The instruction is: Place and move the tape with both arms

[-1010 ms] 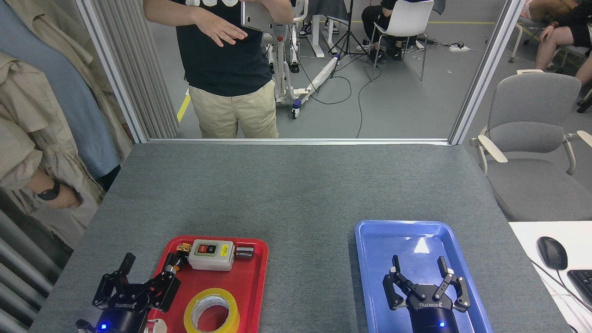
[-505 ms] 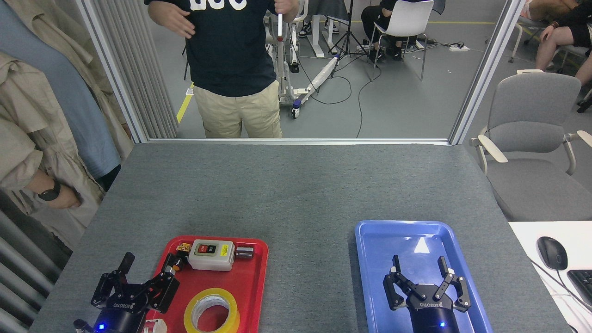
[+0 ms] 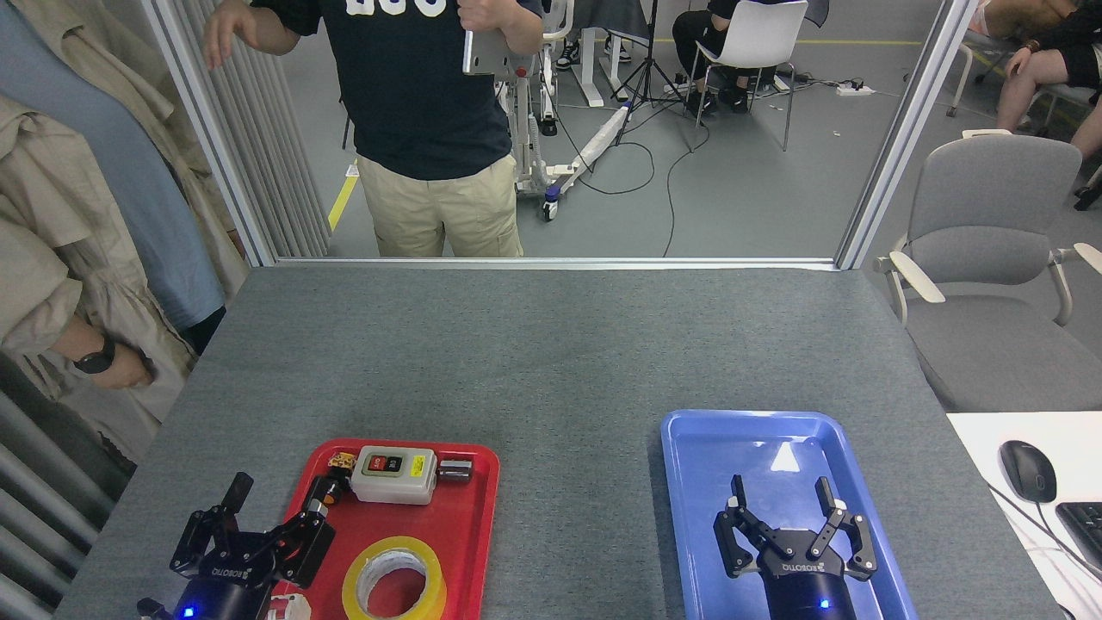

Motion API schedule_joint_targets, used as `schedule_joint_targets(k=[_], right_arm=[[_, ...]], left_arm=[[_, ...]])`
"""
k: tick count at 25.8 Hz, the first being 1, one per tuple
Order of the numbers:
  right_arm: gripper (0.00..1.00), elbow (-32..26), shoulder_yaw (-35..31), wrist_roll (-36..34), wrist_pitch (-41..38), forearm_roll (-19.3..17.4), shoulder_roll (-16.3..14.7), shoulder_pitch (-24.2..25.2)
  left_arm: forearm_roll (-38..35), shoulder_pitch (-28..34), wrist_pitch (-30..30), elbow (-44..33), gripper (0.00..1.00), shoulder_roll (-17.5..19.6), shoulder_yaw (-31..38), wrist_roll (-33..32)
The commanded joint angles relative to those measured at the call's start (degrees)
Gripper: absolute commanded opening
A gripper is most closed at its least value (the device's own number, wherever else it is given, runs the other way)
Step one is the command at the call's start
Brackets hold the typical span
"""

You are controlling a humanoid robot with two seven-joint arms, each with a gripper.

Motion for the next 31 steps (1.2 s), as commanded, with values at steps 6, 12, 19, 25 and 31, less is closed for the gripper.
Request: schedule_joint_targets(k=[6,12,19,25,31], right_arm=[[1.00,0.0,0.0,0.3,-0.1,0.1,0.0,0.0],[1.00,0.0,0.0,0.3,-0.7,0.2,0.0,0.1],[1.00,0.0,0.0,0.3,-0.7,0.2,-0.2,0.2],[1.00,0.0,0.0,0.3,-0.7,0.2,-0.2,0.3],[1.00,0.0,0.0,0.3,-0.7,0.2,-0.2,0.5]], left_arm=[[0.0,-2.2,-1.2,-5.5,1.00,5.3,-2.0,-29.3],[0.3,-9.5,-18.8,-5.9,1.00,5.4,-2.0,-67.1],[0.2,-13.2,-22.5,1.6,1.00,3.7,-3.2,-67.7],[-0.6,-15.2,-22.3,6.7,1.00,2.7,-5.0,-67.7],[-1.1,-16.9,-22.1,10.6,0.62,2.0,-5.1,-67.7]])
